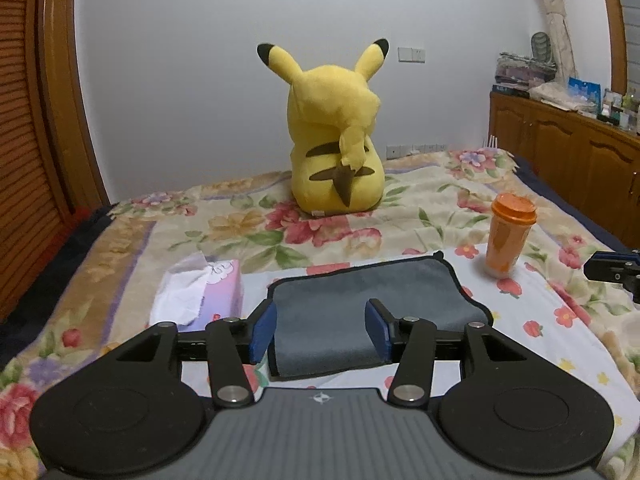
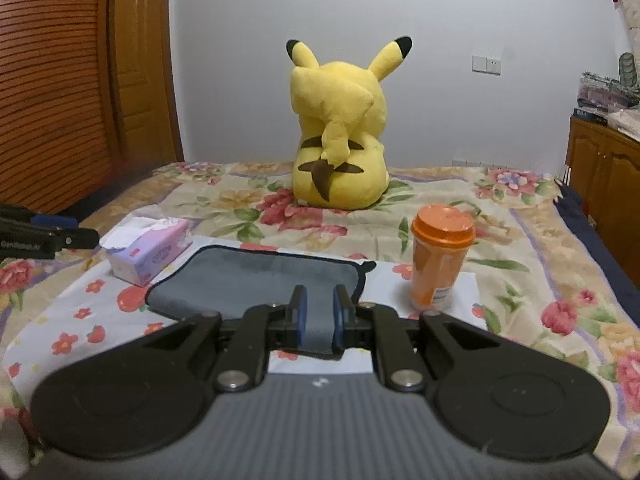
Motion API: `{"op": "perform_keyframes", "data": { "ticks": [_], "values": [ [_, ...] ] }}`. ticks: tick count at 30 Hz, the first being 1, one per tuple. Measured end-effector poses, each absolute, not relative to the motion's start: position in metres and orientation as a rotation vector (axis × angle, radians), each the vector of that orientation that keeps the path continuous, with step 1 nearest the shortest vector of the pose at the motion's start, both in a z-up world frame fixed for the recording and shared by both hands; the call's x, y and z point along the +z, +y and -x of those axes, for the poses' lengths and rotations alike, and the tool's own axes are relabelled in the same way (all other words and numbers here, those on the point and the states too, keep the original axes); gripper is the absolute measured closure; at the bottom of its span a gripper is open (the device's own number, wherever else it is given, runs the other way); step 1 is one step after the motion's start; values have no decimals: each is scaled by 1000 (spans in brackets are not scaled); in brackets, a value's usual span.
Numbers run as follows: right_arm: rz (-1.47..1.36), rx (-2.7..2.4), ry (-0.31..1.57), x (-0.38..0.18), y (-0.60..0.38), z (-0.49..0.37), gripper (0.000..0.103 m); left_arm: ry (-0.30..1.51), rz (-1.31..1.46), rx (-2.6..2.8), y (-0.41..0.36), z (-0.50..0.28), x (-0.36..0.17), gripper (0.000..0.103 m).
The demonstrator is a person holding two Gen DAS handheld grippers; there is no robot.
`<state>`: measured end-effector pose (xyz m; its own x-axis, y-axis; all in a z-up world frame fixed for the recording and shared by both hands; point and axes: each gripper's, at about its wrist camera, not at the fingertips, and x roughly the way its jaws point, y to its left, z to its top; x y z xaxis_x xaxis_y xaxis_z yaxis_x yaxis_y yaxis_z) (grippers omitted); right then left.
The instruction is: Fold towel
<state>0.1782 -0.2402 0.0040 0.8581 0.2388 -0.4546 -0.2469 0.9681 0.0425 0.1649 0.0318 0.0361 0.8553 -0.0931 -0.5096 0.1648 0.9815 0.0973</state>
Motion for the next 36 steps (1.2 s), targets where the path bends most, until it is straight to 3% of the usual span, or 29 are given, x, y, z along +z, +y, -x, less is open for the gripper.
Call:
{"op": "perform_keyframes", "data": {
  "ticks": [3, 6, 7, 8, 10, 12, 18, 36],
  "values": [
    [17, 255, 462, 13, -241, -169, 88, 516, -138, -139, 31, -155, 45, 42],
    [15, 254, 448, 22, -241, -159, 88, 502, -135, -138, 30, -143, 54, 30],
    [12, 254, 444, 25, -241, -156, 82, 495, -136, -133, 29, -139, 57, 22],
    [3, 253, 439, 27, -242, -153, 63, 485, -134, -130, 28, -134, 60, 15],
    [-14, 249, 424, 32, -244, -148, 34, 454, -131, -130, 27, -124, 67, 6],
    [-17, 240, 409, 36, -244, -142, 27, 431, -128, -130, 25, -117, 72, 0],
    [-24, 206, 382, 43, -245, -129, 0, 413, -108, -141, 24, -96, 81, 0],
    [-32, 197, 349, 52, -245, -94, 0, 374, -95, -100, 15, -51, 82, 0]
  ]
}}
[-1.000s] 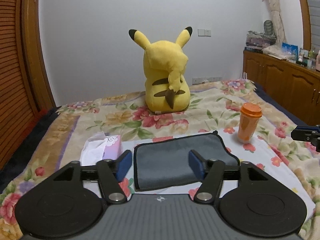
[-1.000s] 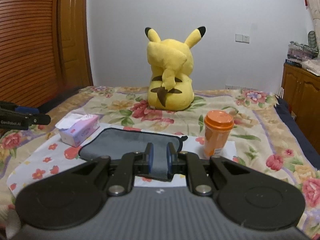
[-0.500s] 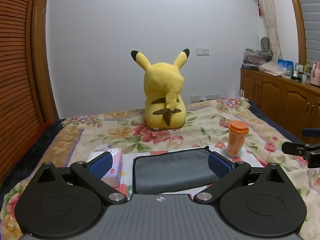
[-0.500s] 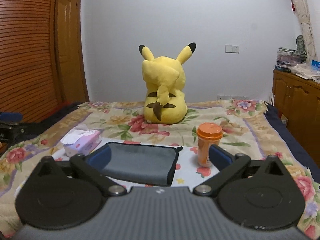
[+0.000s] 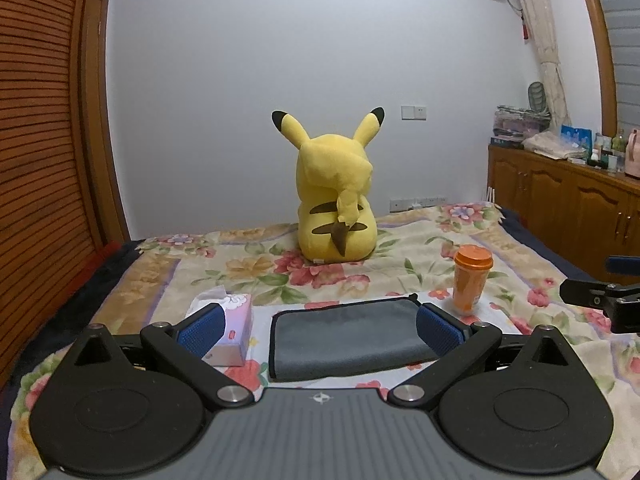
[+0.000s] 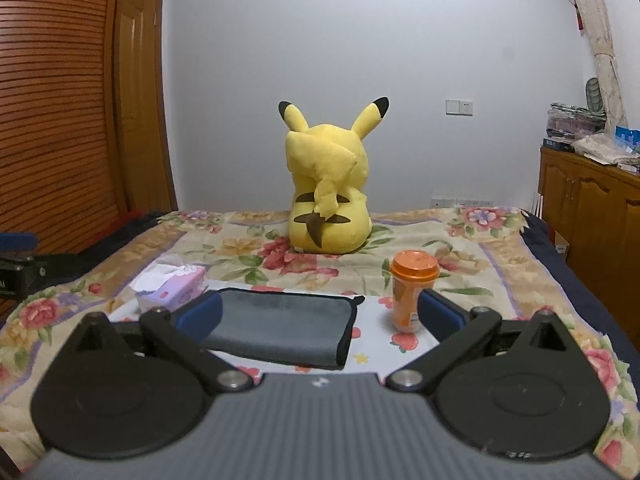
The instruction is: Fold towel
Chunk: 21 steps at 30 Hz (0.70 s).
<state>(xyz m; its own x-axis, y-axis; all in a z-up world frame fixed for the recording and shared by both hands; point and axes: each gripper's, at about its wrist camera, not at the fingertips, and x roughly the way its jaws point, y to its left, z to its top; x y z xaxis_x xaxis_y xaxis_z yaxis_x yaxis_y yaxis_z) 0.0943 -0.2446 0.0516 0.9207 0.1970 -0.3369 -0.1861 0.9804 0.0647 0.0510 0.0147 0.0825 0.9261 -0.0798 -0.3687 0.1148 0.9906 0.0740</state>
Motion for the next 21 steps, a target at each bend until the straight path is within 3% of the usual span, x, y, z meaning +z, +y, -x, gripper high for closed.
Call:
{"op": "perform_keyframes", "data": {
  "ticks": [21],
  "values": [
    [-45, 222, 365, 20, -238, -69, 0, 466, -94, -114, 23, -25, 27, 0]
  ]
}}
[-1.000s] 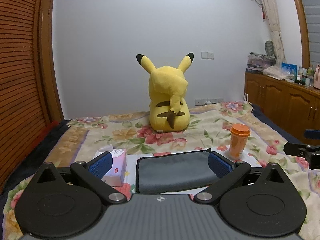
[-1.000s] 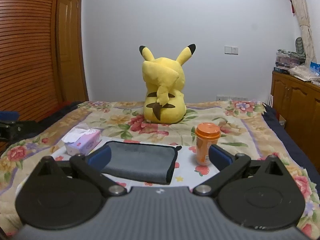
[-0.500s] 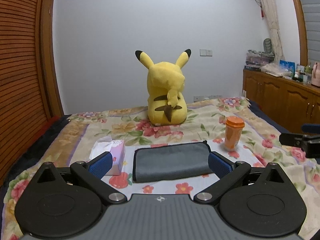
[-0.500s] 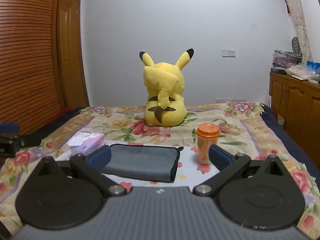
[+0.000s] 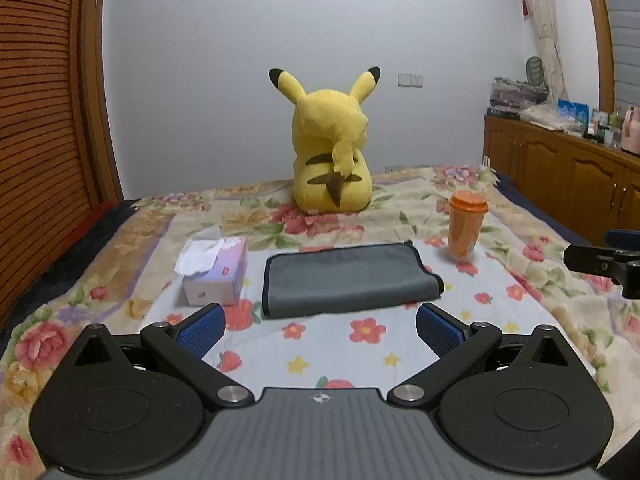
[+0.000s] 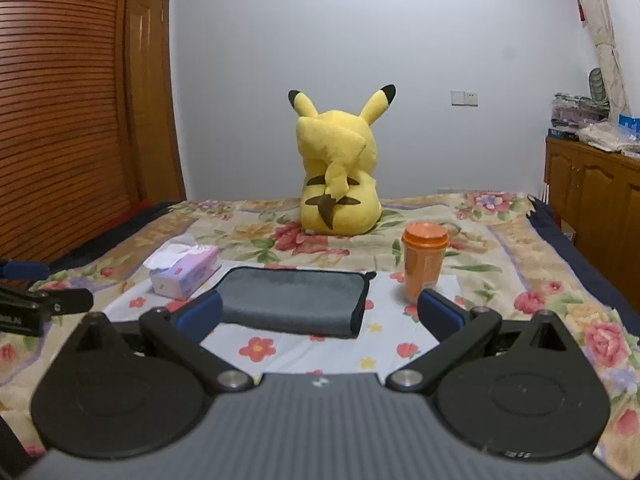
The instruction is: Fold towel
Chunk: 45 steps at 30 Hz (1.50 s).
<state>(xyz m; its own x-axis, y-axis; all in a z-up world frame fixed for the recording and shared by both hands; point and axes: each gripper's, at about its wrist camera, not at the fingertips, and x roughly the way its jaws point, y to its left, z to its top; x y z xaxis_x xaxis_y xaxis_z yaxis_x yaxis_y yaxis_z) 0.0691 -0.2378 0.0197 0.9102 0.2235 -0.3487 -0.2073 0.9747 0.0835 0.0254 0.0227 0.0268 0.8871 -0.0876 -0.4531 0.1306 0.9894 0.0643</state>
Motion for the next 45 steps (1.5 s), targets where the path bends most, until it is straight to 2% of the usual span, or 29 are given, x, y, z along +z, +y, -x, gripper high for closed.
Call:
{"op": "perform_keyframes", "data": {
  "ticks": [23, 45],
  "values": [
    [-55, 186, 444, -21, -236, -67, 0, 536, -95, -109, 17, -30, -20, 0],
    [27, 162, 439, -27, -225, -63, 0, 411, -110, -108, 13, -9, -11, 0]
  ]
}}
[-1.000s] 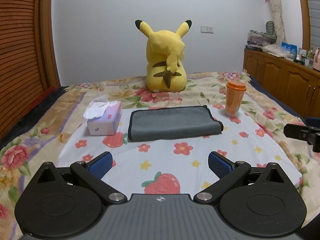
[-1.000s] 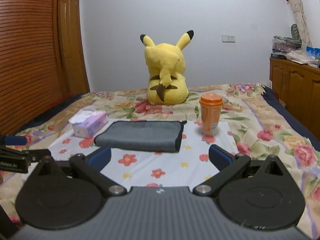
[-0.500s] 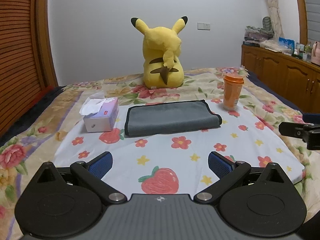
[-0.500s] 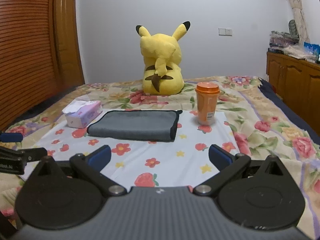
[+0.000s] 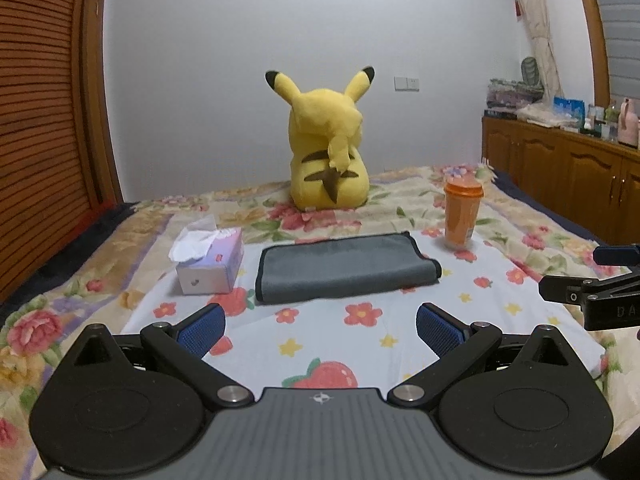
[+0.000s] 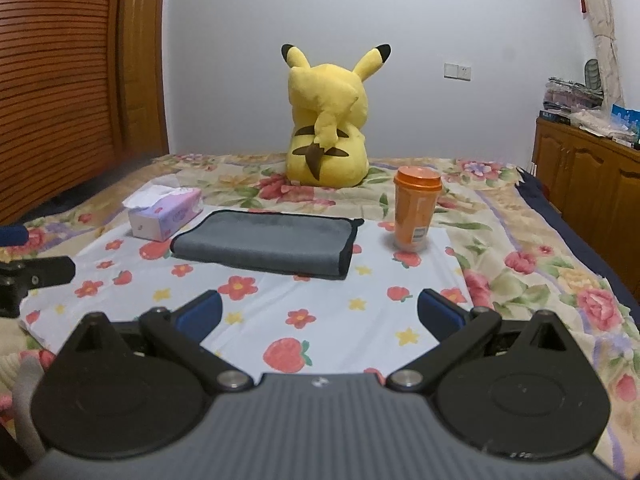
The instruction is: Fold towel
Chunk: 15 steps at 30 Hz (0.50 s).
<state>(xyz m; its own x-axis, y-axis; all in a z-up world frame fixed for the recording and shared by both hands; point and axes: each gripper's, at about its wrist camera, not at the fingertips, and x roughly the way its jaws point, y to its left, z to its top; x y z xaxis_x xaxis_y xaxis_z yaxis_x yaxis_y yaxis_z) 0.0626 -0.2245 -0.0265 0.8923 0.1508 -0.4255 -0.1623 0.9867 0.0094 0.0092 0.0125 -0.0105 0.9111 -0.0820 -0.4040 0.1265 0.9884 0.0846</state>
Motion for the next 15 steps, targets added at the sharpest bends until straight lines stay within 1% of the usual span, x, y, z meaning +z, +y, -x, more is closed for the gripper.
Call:
{"op": "perform_keyframes", "data": {
  "ticks": [15],
  "values": [
    [-5, 149, 357, -19, -232, -55, 0, 345, -110, -90, 12, 0, -5, 0]
  ]
}}
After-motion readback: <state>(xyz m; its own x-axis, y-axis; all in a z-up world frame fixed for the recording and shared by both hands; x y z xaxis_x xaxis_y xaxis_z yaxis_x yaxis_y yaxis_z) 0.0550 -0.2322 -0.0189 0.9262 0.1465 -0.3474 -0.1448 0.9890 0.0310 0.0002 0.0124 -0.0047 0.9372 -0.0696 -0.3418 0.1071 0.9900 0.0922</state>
